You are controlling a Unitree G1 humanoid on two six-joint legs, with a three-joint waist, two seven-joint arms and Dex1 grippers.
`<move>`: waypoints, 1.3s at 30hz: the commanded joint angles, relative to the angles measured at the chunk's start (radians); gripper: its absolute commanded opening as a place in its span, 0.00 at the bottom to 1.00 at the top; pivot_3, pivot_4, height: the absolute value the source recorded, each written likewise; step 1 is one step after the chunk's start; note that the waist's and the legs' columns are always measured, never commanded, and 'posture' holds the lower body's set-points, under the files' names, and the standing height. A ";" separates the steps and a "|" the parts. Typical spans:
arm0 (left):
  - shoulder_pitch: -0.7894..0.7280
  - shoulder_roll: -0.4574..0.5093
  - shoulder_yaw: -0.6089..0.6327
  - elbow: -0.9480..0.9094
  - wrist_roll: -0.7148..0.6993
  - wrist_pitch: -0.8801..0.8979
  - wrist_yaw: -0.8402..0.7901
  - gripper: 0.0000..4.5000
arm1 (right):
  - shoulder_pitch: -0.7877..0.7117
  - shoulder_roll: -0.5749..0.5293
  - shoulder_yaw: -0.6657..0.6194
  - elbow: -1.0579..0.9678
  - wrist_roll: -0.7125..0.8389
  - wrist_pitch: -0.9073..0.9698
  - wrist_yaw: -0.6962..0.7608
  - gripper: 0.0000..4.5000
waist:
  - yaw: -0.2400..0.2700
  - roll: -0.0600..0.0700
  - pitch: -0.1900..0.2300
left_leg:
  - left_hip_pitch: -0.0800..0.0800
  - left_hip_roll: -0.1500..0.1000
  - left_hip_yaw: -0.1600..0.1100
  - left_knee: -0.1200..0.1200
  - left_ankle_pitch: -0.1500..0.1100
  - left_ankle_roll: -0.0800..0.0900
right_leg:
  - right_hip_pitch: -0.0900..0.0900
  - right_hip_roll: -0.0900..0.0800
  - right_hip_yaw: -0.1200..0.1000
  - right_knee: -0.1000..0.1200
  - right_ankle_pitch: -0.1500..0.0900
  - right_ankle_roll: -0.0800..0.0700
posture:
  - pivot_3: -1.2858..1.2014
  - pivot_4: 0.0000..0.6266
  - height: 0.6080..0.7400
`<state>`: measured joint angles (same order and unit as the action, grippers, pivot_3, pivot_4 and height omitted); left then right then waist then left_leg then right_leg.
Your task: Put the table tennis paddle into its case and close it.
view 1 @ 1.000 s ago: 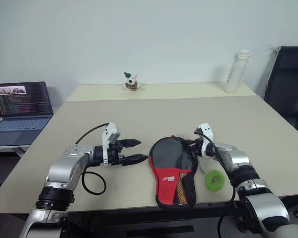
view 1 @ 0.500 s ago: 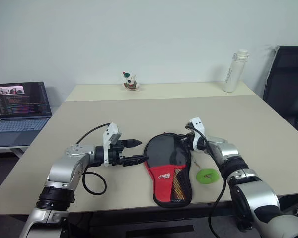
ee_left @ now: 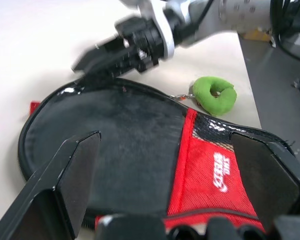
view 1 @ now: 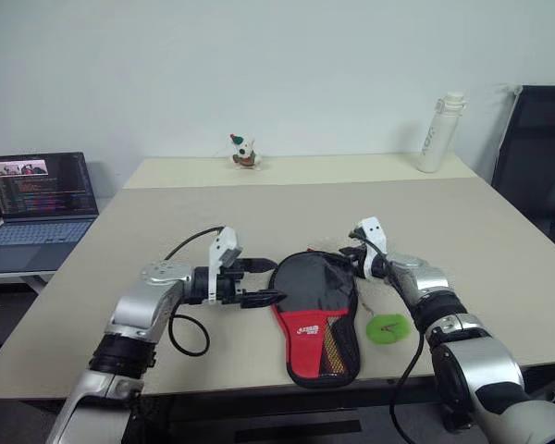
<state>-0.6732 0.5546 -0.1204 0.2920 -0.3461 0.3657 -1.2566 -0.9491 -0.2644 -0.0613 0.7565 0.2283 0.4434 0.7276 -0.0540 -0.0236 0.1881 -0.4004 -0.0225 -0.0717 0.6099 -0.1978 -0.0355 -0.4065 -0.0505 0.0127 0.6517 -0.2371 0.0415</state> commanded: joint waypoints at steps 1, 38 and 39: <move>-0.040 -0.031 -0.041 0.082 0.068 -0.118 -0.017 1.00 | 0.083 -0.045 -0.034 -0.324 0.117 0.176 0.054 0.99 | 0.003 0.000 0.000 | 0.000 0.000 0.000 0.000 0.000 0.000 | 0.000 0.000 0.000 0.000 0.000 0.000 | 0.52 0.24 1.00; -0.238 -0.315 -0.134 0.690 0.333 -0.591 -0.068 1.00 | 0.806 -0.470 0.056 -1.093 0.141 0.462 -0.072 0.49 | 0.026 -0.002 -0.001 | -0.001 -0.001 -0.001 0.005 0.000 0.000 | 0.005 -0.001 -0.002 -0.005 0.000 0.010 | 0.52 0.24 1.00; -0.235 -0.315 -0.137 0.690 0.336 -0.594 -0.071 1.00 | 0.800 -0.487 0.060 -1.099 0.142 0.456 -0.057 0.41 | 0.026 -0.002 -0.001 | -0.001 -0.001 0.000 0.005 0.000 0.000 | 0.005 -0.001 -0.002 -0.005 0.000 0.010 | 0.52 0.24 1.00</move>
<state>-0.9175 0.2433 -0.2466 0.9793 -0.0369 -0.2155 -1.3206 -0.1519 -0.7316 -0.0135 -0.3260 0.3723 0.9022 0.6360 -0.0282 -0.0260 0.1866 -0.4018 -0.0240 -0.0722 0.6153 -0.1980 -0.0352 -0.4019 -0.0512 0.0111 0.6467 -0.2375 0.0517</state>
